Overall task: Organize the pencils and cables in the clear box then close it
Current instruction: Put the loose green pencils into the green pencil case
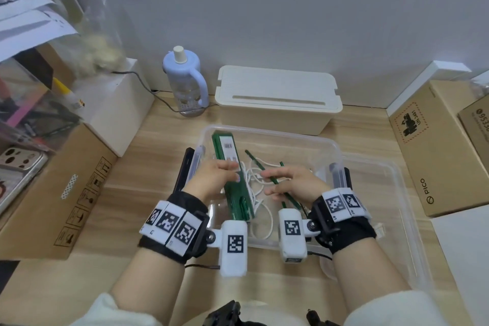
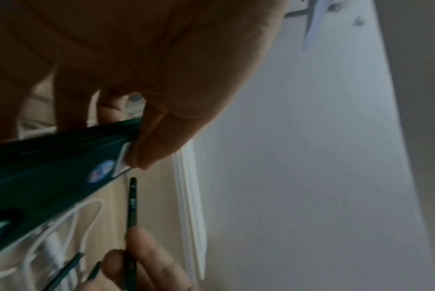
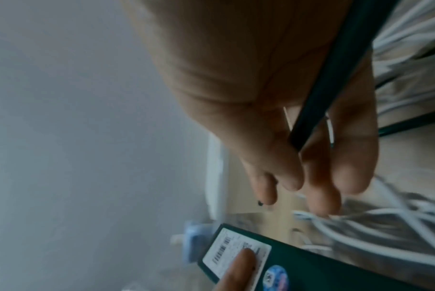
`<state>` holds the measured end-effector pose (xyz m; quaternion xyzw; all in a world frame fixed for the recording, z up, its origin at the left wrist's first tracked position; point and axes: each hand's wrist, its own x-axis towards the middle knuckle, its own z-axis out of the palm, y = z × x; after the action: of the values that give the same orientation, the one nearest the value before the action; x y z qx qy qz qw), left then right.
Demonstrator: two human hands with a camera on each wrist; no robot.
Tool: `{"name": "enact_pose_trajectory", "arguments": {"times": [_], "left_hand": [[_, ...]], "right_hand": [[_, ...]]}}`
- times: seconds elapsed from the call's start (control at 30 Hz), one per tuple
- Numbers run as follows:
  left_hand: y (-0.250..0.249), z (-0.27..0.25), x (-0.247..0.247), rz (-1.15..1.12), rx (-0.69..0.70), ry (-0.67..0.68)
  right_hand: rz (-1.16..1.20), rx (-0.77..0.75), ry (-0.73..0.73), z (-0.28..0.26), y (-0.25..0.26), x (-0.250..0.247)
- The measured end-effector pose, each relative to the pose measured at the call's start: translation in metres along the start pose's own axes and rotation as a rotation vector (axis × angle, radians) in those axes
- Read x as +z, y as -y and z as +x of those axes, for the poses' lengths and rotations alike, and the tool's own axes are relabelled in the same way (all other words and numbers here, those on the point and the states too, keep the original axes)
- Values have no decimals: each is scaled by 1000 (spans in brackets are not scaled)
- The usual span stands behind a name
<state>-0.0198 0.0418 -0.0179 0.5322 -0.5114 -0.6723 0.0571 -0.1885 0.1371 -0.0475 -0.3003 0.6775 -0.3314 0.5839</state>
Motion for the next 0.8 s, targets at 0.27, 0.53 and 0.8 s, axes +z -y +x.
{"name": "enact_pose_trajectory", "arguments": {"times": [0.27,0.53,0.8], "left_hand": [[-8,-23,-16,-534,366,-169],[-9,-27,-20,-664,424,-253],[-18,-37,7,-887,353,-100]], "right_hand": [[46,-390,-243,-71,46,1],[-468,-325,-507,-100,48,-11],[-397,-449,-521,-86,48,14]]}}
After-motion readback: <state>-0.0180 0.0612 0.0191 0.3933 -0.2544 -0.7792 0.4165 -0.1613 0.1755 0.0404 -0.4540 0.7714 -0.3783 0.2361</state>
